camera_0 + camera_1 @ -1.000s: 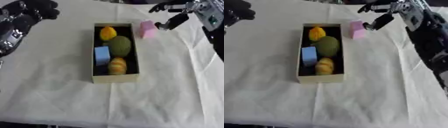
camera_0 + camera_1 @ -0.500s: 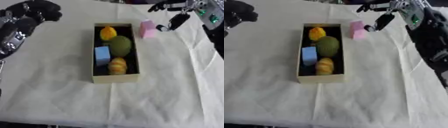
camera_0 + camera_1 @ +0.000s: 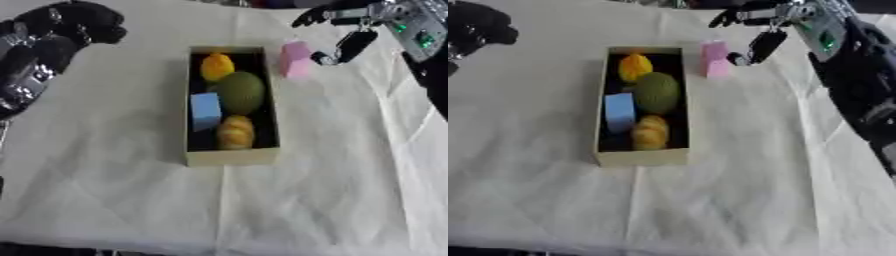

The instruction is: Pick up objects on the table and place them in the box.

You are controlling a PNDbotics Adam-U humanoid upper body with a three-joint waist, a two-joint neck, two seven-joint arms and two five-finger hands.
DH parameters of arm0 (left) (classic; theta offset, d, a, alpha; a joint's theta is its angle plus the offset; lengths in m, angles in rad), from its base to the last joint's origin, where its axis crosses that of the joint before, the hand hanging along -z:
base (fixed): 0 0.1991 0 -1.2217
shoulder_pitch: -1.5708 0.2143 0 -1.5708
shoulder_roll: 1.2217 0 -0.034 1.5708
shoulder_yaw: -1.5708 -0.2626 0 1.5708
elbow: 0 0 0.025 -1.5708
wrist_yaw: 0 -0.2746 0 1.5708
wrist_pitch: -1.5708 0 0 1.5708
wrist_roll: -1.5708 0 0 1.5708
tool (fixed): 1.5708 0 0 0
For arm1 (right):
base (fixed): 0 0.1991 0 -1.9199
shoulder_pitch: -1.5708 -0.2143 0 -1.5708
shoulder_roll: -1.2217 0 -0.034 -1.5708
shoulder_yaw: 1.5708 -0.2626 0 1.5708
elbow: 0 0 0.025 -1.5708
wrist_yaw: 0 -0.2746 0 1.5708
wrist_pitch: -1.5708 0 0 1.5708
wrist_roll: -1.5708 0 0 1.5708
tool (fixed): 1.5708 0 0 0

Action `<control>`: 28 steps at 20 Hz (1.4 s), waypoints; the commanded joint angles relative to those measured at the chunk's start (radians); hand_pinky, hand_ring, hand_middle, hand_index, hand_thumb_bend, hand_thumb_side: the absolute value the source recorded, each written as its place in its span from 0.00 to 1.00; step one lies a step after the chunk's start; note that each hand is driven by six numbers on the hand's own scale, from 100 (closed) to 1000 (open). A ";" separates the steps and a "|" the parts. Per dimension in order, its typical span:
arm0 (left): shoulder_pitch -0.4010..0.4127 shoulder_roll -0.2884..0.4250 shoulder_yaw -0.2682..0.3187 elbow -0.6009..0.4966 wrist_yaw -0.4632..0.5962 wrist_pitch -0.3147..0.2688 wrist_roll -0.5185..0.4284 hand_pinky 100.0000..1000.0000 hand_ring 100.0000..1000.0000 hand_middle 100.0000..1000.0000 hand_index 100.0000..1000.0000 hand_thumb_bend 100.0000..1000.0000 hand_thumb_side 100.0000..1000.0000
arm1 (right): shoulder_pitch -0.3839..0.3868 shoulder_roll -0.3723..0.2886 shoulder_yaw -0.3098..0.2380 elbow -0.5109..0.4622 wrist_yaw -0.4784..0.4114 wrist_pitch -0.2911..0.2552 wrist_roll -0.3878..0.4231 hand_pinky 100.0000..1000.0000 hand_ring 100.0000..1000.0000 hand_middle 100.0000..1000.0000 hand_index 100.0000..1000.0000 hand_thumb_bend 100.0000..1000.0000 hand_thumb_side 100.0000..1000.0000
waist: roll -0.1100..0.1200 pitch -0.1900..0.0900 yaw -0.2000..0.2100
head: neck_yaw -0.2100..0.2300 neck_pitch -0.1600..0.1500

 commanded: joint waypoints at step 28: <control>-0.010 0.001 0.000 -0.013 0.006 -0.001 -0.018 0.87 0.80 0.77 0.83 0.00 0.64 | -0.032 0.046 -0.047 0.091 0.167 -0.165 0.098 1.00 1.00 1.00 1.00 0.14 0.21 | 0.012 -0.015 0.011 | -0.005 0.004</control>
